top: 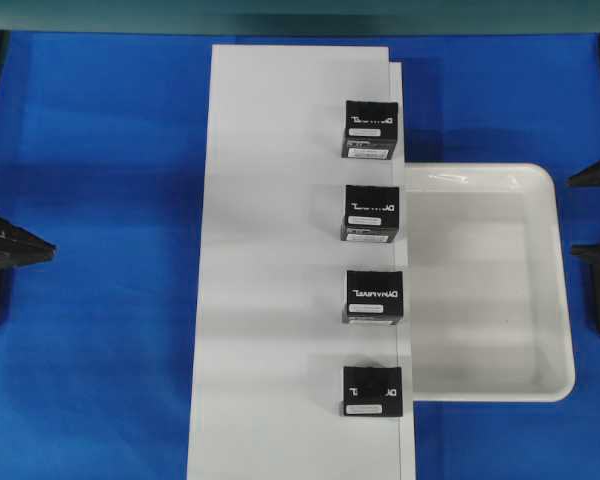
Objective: Place the box from the white plastic tray onto the white base.
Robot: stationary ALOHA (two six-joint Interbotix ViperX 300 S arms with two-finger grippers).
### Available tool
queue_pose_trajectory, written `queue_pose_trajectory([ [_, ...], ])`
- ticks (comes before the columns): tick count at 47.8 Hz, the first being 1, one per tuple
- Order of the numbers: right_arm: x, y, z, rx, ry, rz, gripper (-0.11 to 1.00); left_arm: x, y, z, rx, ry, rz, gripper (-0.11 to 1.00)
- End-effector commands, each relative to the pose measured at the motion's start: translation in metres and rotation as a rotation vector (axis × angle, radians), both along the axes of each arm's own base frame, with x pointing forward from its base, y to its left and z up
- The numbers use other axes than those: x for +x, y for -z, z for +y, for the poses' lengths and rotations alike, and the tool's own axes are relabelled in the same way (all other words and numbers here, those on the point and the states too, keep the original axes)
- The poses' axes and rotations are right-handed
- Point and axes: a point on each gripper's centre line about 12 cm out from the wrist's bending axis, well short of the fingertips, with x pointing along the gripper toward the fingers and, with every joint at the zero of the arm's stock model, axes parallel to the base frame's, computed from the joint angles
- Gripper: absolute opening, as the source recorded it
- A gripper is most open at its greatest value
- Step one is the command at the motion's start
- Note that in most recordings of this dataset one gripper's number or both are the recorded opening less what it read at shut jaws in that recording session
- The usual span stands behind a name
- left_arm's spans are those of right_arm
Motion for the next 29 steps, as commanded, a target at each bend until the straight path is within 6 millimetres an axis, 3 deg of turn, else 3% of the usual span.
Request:
queue_pose_trajectory([
  [1,0.001,-0.0032,0.0,-0.003,-0.001,-0.016,0.99,-0.0011,-0.0014,0.0005,0.002,-0.002,0.006,-0.07],
  [29,0.0025,0.0001,0.0008,-0.001,-0.007,-0.031,0.99,-0.0003,0.0075,0.0002,0.006,-0.001,0.044,-0.07],
])
